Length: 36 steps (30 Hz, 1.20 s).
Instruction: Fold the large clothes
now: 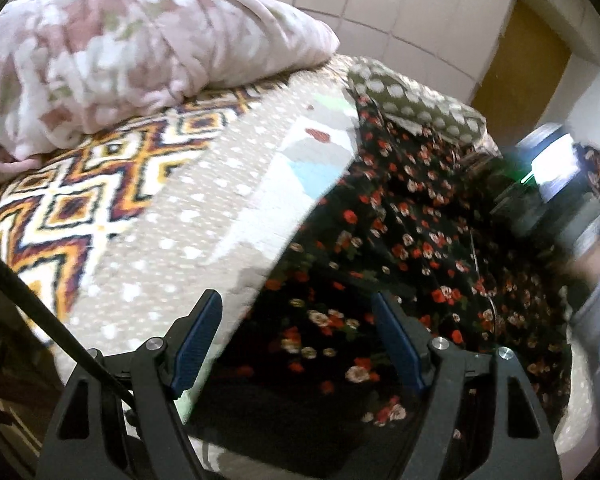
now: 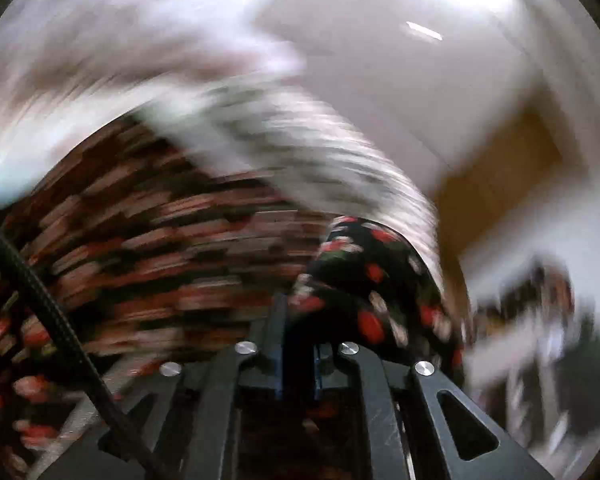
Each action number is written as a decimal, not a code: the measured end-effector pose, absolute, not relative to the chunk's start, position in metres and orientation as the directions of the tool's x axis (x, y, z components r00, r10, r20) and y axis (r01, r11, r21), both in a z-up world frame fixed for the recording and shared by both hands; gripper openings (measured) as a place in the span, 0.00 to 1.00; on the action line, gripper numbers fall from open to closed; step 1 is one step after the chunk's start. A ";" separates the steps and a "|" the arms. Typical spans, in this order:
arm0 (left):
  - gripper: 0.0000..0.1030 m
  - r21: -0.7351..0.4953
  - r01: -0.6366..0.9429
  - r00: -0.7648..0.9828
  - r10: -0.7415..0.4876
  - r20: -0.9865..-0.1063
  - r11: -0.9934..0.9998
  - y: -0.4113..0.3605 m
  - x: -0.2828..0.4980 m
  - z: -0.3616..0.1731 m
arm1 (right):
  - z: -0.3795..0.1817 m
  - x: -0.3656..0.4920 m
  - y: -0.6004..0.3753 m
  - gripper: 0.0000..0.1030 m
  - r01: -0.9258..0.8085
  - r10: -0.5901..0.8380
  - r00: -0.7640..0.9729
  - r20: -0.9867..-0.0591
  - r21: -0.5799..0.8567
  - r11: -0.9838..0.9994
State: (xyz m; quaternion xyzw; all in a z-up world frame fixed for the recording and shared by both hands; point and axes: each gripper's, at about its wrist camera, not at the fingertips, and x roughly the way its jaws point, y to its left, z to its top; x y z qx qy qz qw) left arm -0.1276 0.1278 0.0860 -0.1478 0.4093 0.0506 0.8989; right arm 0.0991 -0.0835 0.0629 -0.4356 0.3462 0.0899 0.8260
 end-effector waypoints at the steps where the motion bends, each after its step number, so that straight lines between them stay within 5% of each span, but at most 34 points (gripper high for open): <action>1: 0.74 -0.227 -0.218 0.666 -0.025 -0.745 0.949 0.133 -0.132 0.088 | 0.042 0.088 -0.062 0.14 -0.484 -0.161 0.743 -0.650 -0.687 0.541; 3: 0.74 -0.231 -0.231 0.678 -0.014 -0.735 0.945 0.144 -0.140 0.093 | 0.015 0.073 -0.039 0.22 -0.509 -0.174 0.730 -0.661 -0.696 0.507; 4: 0.74 -0.232 -0.236 0.682 -0.010 -0.731 0.944 0.149 -0.143 0.093 | 0.012 0.071 -0.037 0.37 -0.504 -0.177 0.727 -0.664 -0.690 0.519; 11: 0.74 -0.280 -0.280 0.682 -0.015 -0.731 0.918 0.169 -0.150 0.086 | 0.028 0.043 -0.058 0.64 -0.510 -0.118 0.736 -0.667 -0.661 0.551; 17: 0.74 -0.278 -0.261 0.686 -0.025 -0.727 0.924 0.163 -0.151 0.084 | 0.061 0.038 -0.094 0.66 -0.536 0.006 0.668 -0.744 -0.475 0.697; 24: 0.74 -0.281 -0.255 0.682 -0.033 -0.730 0.925 0.165 -0.147 0.079 | 0.102 0.103 -0.206 0.66 -0.198 0.259 0.606 -0.752 0.173 0.965; 29: 0.74 -0.268 -0.256 0.681 -0.024 -0.732 0.929 0.167 -0.145 0.076 | 0.088 0.144 -0.209 0.66 -0.086 0.268 0.581 -0.769 0.270 0.959; 30: 0.74 -0.266 -0.256 0.680 -0.022 -0.733 0.929 0.168 -0.145 0.075 | 0.083 0.152 -0.205 0.62 -0.057 0.245 0.573 -0.782 0.261 0.964; 32: 0.74 -0.264 -0.258 0.678 -0.021 -0.735 0.929 0.170 -0.144 0.073 | 0.072 0.169 -0.199 0.20 -0.007 0.214 0.533 -0.819 0.248 0.969; 33: 0.74 -0.262 -0.261 0.677 -0.017 -0.735 0.929 0.173 -0.144 0.072 | 0.065 0.178 -0.192 0.10 0.016 0.205 0.502 -0.840 0.246 0.969; 36: 0.74 -0.251 -0.270 0.675 -0.003 -0.738 0.930 0.177 -0.143 0.069 | 0.075 0.185 -0.163 0.09 0.022 0.119 0.561 -0.820 0.158 0.987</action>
